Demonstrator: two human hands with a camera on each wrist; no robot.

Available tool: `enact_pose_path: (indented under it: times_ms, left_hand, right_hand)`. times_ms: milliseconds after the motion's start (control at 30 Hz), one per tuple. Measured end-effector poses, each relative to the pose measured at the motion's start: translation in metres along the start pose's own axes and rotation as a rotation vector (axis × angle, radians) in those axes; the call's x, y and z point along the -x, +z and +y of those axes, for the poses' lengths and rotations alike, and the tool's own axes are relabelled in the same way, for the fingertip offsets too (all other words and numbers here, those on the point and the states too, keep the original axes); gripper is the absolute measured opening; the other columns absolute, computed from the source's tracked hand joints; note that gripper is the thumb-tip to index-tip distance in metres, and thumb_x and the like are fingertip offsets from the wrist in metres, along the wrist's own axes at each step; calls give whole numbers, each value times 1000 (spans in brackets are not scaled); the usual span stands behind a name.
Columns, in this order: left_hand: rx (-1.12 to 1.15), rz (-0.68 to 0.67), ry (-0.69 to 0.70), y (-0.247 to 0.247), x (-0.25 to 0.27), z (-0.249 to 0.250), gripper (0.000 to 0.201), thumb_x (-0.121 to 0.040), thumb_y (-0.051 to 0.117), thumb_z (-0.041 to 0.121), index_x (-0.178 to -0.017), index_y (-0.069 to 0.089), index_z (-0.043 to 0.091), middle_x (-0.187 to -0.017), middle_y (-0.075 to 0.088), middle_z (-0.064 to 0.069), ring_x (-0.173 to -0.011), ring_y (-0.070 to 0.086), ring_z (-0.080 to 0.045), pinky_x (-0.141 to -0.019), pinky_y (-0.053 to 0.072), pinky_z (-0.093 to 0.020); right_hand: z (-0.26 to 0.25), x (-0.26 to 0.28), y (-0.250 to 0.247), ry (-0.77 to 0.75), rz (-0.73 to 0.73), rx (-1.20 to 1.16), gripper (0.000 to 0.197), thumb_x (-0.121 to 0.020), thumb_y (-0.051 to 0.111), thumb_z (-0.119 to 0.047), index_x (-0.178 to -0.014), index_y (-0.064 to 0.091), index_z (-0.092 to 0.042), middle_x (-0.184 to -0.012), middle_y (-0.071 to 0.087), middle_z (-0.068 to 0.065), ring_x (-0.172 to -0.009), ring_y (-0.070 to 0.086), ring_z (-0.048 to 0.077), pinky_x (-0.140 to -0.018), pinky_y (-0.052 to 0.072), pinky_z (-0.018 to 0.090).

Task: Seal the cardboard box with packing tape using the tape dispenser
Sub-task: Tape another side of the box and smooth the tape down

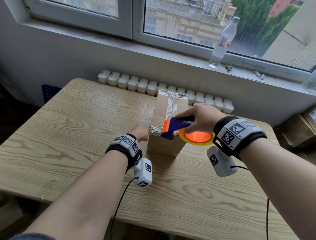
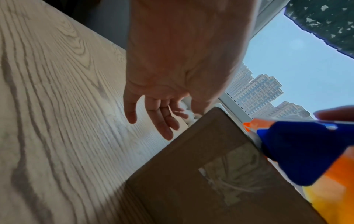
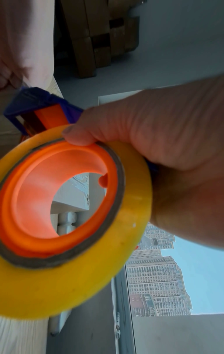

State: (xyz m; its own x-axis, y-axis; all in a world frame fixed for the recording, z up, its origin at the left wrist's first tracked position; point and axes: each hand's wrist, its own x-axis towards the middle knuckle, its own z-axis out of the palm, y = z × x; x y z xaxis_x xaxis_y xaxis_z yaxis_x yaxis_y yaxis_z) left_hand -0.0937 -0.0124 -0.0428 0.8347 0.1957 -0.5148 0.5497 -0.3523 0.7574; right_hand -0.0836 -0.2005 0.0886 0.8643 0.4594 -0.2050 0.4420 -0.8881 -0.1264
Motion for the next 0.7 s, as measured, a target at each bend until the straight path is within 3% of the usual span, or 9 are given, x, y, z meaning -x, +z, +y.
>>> enact_pose_path:
  times_ms: [67,100,200,300,367,467,533,633,700]
  left_hand:
    - [-40,-24,23,0,0,1,45,-102,37,21,-126,52,-15,-116,61,-25,-72,54,-24,-73,53,-35]
    - [-89,-22,31,0,3,2,44,-103,35,19,-126,51,-14,-124,59,-28,-68,51,-21,-66,51,-30]
    - [-182,-24,19,2,8,-1,44,-104,30,18,-129,50,-11,-131,56,-28,-62,49,-16,-57,42,-23]
    - [-345,48,36,-1,15,1,42,-104,28,18,-134,51,0,-133,55,-23,-108,59,-31,-88,46,-36]
    - [-402,157,86,-2,15,3,35,-100,40,19,-123,61,3,-129,60,-18,-119,55,-33,-95,44,-35]
    - [-428,270,168,-5,12,11,27,-93,48,15,-102,71,5,-109,70,-15,-104,62,-32,-80,46,-32]
    - [-410,277,182,-7,10,18,33,-93,48,25,-90,71,2,-95,72,-15,-87,62,-30,-68,42,-28]
    - [-464,233,195,-8,10,25,41,-89,56,44,-74,64,7,-71,64,-5,-67,55,-19,-51,33,-25]
    - [-529,201,184,-5,9,28,42,-85,63,46,-64,54,11,-61,54,0,-64,54,-17,-46,30,-25]
  right_hand:
    - [0,-1,1,5,5,1,58,-70,74,-27,-122,59,-46,-89,52,-17,-91,43,8,-74,42,27]
    - [0,-1,2,9,9,0,58,-69,75,-27,-122,59,-47,-89,52,-17,-91,43,9,-74,41,26]
    - [-1,-1,4,17,15,2,58,-69,74,-28,-121,59,-49,-84,51,-18,-93,44,10,-73,41,27]
    - [-1,-1,4,17,21,3,57,-69,73,-28,-121,59,-50,-77,51,-20,-91,42,9,-72,39,27]
    - [-1,-1,5,11,19,3,57,-70,73,-28,-121,59,-49,-87,56,-18,-91,41,8,-71,38,27]
    - [0,-1,5,11,19,2,57,-71,73,-27,-122,59,-48,-79,51,-19,-91,40,8,-71,36,27]
    - [0,-1,5,11,21,6,57,-71,73,-28,-122,58,-48,-76,49,-20,-92,39,9,-72,37,27]
    - [0,-3,6,9,18,18,57,-70,73,-29,-122,58,-49,-87,51,-20,-94,39,8,-73,37,27]
    - [1,-3,6,12,21,25,57,-70,73,-30,-122,58,-49,-87,51,-20,-94,41,9,-73,37,27]
